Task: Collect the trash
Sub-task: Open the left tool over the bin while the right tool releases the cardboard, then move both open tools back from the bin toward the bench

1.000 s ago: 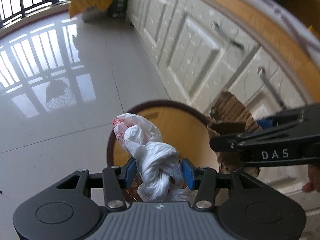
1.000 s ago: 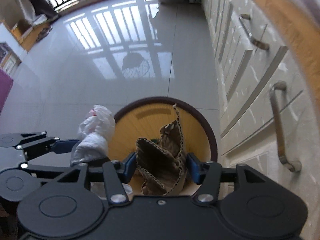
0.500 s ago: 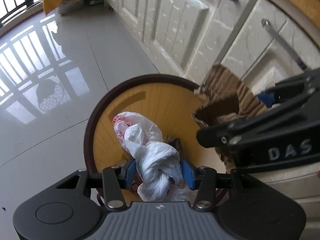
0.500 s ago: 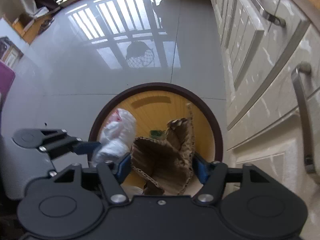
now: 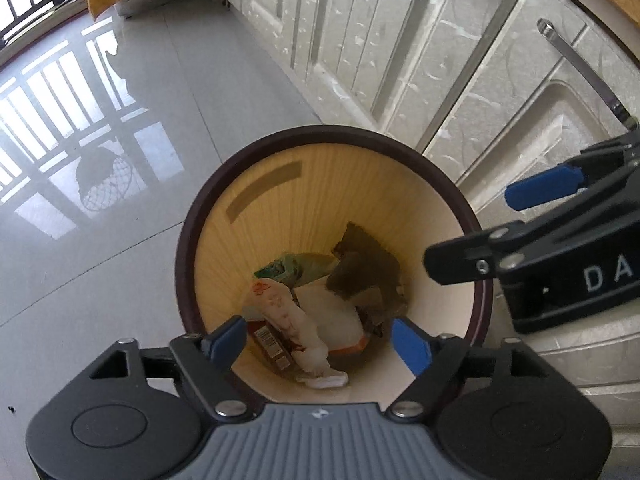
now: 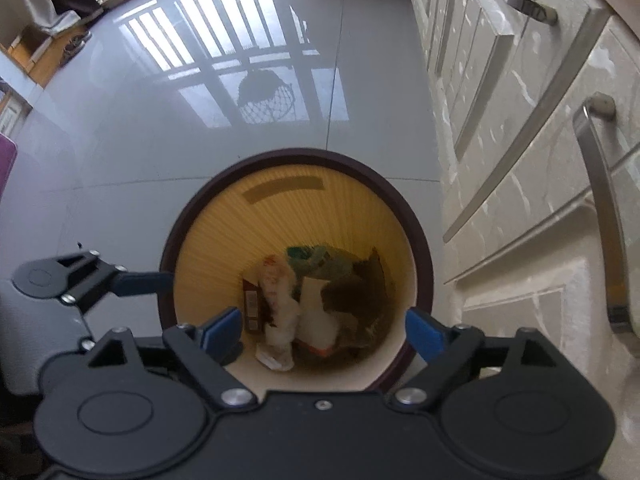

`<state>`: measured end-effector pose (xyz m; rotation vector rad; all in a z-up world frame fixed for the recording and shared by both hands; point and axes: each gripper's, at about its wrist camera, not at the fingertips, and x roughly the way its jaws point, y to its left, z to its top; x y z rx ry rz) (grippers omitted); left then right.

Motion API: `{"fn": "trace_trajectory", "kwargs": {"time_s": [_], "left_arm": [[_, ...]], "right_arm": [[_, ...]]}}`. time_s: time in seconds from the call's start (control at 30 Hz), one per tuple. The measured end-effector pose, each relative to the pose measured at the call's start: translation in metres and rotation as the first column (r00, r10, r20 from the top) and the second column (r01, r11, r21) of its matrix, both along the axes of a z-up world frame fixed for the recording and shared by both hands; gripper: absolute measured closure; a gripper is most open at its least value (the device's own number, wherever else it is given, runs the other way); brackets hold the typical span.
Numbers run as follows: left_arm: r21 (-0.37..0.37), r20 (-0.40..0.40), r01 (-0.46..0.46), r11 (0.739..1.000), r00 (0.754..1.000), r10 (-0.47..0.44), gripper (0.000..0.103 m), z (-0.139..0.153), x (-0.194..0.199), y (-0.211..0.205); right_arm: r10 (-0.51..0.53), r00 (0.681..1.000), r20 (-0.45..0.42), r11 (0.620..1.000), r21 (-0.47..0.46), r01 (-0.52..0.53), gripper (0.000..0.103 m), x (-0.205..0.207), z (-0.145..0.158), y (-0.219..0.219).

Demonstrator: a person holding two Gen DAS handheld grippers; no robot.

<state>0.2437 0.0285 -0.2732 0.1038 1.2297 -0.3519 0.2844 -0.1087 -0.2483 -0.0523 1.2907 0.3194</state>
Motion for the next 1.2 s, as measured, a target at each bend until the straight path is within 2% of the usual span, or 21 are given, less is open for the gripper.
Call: {"fn": "trace_trajectory", "kwargs": {"time_s": [0.23, 0.37, 0.6, 0.83, 1.2], "left_arm": [[0.015, -0.018, -0.022, 1.000, 1.000, 0.022, 0.007, 0.010, -0.001, 0.007], [0.015, -0.029, -0.044, 0.999, 0.999, 0.044, 0.000, 0.017, -0.004, 0.012], [0.017, -0.059, -0.083, 0.996, 0.995, 0.084, 0.000, 0.030, -0.012, 0.023], [0.014, -0.050, -0.151, 0.988, 0.987, 0.152, 0.000, 0.052, -0.021, 0.041], [-0.006, -0.008, -0.253, 0.968, 0.968, 0.253, 0.000, 0.090, -0.040, 0.062]], "right_arm": [[0.007, 1.000, -0.005, 0.998, -0.054, -0.007, 0.002, -0.003, 0.002, -0.002], [-0.004, 1.000, -0.004, 0.996, -0.088, 0.003, 0.000, -0.006, 0.006, -0.003], [-0.028, 1.000, 0.004, 0.993, -0.118, 0.028, 0.000, -0.014, 0.020, -0.001], [-0.053, 0.998, 0.018, 0.989, -0.139, 0.055, 0.000, -0.023, 0.035, 0.000], [-0.035, 0.998, 0.044, 0.986, -0.164, 0.042, 0.000, -0.042, 0.065, 0.010]]}}
